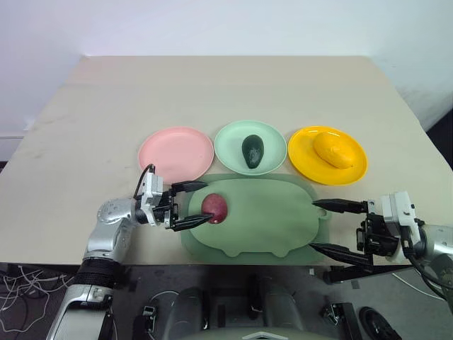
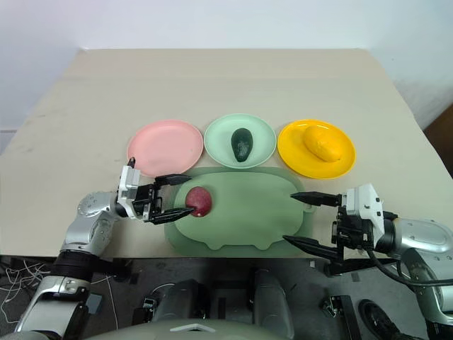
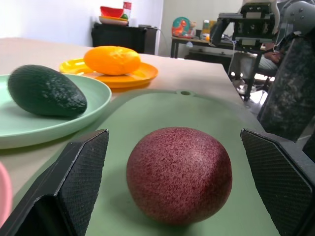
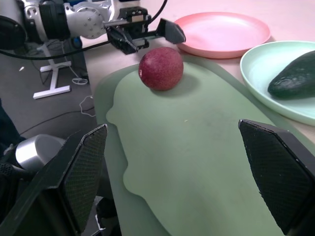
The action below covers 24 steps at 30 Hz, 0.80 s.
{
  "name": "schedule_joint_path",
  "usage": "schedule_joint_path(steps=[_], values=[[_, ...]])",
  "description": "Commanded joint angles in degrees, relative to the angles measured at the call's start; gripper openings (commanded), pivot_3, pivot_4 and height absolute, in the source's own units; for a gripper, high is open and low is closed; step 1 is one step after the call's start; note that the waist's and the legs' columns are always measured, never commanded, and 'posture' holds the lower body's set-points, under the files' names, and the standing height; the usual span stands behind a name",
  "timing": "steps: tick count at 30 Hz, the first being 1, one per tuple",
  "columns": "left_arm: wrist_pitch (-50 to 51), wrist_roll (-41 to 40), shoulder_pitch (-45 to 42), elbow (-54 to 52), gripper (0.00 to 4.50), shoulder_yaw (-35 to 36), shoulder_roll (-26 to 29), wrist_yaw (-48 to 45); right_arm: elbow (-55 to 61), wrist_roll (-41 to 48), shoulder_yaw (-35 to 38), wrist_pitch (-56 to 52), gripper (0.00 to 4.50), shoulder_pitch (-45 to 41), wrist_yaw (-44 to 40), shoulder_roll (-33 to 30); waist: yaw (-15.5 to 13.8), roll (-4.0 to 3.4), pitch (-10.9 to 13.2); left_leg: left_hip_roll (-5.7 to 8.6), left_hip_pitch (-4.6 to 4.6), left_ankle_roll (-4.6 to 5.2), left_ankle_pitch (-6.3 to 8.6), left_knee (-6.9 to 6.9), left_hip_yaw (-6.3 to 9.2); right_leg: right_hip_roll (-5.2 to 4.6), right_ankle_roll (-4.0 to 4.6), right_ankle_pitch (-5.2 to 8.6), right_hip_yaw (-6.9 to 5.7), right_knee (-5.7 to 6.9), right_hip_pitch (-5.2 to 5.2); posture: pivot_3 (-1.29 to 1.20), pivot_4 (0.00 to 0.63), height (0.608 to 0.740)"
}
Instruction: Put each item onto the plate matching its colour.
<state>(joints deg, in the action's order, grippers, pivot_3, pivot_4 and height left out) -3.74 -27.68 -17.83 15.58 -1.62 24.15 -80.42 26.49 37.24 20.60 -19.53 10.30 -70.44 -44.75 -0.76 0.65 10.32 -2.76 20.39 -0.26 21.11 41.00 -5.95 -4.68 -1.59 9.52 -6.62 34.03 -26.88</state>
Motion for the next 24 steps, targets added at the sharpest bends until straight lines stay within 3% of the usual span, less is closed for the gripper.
schedule_joint_path(steps=[1,15,20,24], values=[[1.5,1.03,0.13,-2.43,4.5,-1.54,-0.67,1.48,2.48,1.24,-0.5,-0.15,4.49,-0.43,1.34,-0.3,0.0,0.0,0.0,0.0,0.0,0.0,0.0,0.0,0.0,0.0,0.0,0.0,0.0,0.0,0.0,0.0,0.15,0.733],[3.26,6.21,-0.51,-2.82,4.5,-5.34,-2.08,7.32,4.37,1.58,-2.71,-0.45,4.49,-0.89,6.34,0.86,-0.03,0.0,-0.01,0.01,-0.03,0.0,0.0,0.01,0.02,0.0,0.0,0.0,0.0,0.01,0.04,0.0,0.15,0.733],[3.02,5.68,-0.56,-3.16,3.42,-5.05,-2.46,7.44,4.3,1.65,-3.11,-0.78,4.5,-0.84,7.2,0.69,-0.05,0.01,-0.01,0.01,-0.04,0.0,0.0,0.02,0.03,-0.01,0.0,0.0,-0.01,0.01,0.07,0.0,0.15,0.733],[8.2,2.04,-4.15,-6.23,3.38,-1.52,-2.8,11.56,4.24,2.88,-3.0,-1.64,4.5,-1.6,7.83,0.48,-0.06,0.03,0.01,0.01,-0.03,0.0,0.0,0.03,0.05,-0.01,0.0,0.0,-0.01,0.01,0.07,0.0,0.15,0.733]])
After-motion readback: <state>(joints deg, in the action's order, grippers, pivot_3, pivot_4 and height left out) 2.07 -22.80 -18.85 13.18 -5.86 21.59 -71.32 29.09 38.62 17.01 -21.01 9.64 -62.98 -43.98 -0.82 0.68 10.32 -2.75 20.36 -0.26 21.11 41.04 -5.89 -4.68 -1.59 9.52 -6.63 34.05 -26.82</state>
